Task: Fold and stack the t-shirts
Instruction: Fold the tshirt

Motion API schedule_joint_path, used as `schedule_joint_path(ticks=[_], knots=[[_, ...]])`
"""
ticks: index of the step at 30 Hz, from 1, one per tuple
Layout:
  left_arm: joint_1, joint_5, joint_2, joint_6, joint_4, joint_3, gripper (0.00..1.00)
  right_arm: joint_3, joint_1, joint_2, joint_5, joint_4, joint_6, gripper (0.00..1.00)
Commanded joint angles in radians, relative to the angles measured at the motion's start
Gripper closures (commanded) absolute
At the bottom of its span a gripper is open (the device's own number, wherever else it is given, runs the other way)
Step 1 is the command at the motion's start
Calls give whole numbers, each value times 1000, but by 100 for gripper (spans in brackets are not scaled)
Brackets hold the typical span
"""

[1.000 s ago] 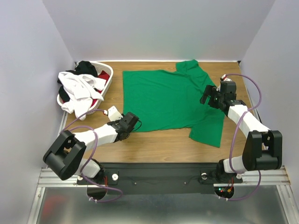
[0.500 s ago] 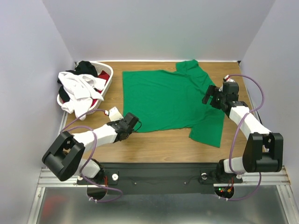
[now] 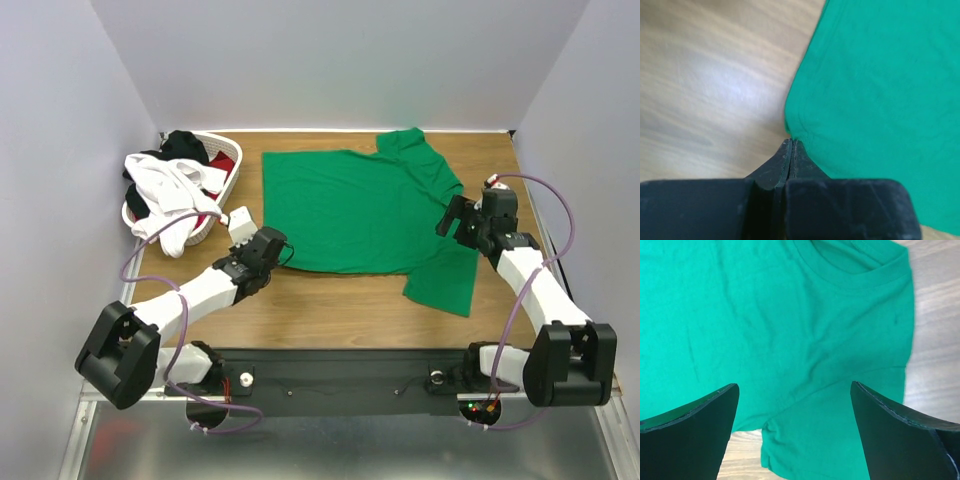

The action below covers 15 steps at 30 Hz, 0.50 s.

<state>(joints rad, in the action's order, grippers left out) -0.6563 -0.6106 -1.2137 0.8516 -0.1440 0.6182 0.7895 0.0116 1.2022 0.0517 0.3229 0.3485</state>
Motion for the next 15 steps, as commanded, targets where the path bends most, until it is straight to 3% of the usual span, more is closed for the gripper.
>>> schedule_joint_path(ticks=[1, 6, 11, 15], knots=[[75, -46, 22, -144, 110, 23, 100, 31, -9, -47, -128, 77, 35, 2], [227, 100, 23, -241, 306, -9, 100, 25, -9, 19, -119, 100, 46, 2], [231, 136, -27, -290, 346, 29, 100, 71, -10, 118, -118, 101, 61, 5], [234, 155, -58, -315, 360, 41, 100, 120, -84, 183, -190, 97, 70, 5]])
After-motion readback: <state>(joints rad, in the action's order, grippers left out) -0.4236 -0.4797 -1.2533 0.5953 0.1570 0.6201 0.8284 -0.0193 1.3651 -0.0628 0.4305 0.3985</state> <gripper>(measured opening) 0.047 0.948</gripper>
